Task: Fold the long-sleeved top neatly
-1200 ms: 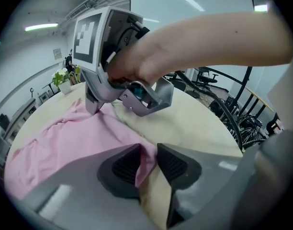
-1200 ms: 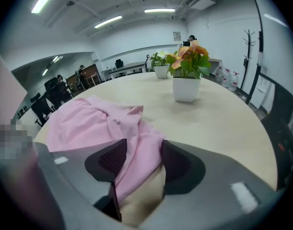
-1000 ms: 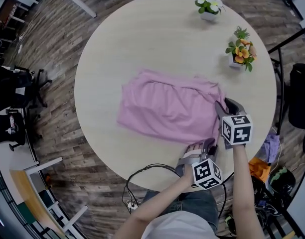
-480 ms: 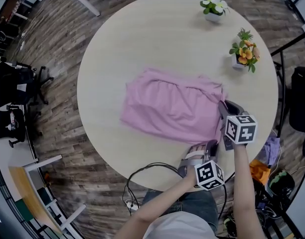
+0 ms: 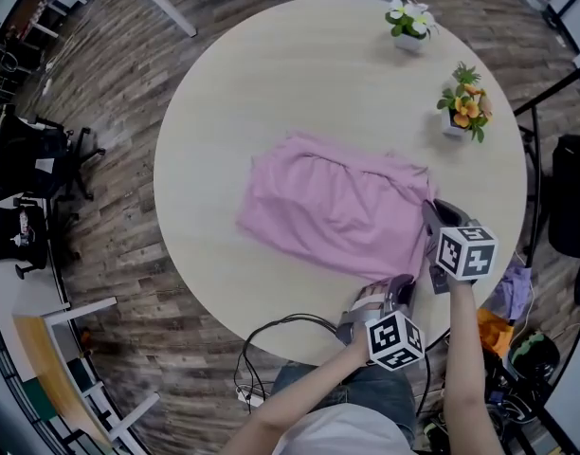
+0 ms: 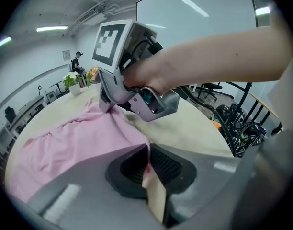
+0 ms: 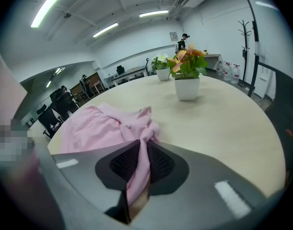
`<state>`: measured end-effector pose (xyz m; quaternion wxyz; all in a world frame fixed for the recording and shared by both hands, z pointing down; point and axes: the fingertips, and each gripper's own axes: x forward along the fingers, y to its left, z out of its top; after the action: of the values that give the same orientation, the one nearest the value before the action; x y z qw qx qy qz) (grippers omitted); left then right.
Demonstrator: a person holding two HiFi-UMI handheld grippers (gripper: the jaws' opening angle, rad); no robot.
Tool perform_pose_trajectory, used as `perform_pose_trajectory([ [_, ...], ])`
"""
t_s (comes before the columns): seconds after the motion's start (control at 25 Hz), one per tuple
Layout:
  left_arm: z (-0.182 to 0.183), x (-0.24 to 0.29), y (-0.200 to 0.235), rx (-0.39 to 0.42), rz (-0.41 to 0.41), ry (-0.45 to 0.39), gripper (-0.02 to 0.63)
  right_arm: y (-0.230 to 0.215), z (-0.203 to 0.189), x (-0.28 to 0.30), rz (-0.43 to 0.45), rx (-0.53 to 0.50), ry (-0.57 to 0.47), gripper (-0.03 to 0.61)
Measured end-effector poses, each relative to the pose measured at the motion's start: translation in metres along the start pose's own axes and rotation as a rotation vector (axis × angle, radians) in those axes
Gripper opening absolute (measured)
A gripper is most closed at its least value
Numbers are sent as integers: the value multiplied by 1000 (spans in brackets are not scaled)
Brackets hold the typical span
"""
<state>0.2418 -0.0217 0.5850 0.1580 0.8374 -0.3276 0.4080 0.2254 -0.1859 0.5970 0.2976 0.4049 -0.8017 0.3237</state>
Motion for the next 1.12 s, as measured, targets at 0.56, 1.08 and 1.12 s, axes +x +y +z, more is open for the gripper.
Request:
perform_pose_trajectory([
  [0.56,22,-59,27,-144,52,-130,26,27,38,-26,44,-26,-56,69],
  [1.08,28,-130,79,-248,74,-275,26,79,85,-33,83,10,-117,67],
  [1.12,29,-136,83,-251,75,-286,26,84,90,-33,87,18,-126,67],
])
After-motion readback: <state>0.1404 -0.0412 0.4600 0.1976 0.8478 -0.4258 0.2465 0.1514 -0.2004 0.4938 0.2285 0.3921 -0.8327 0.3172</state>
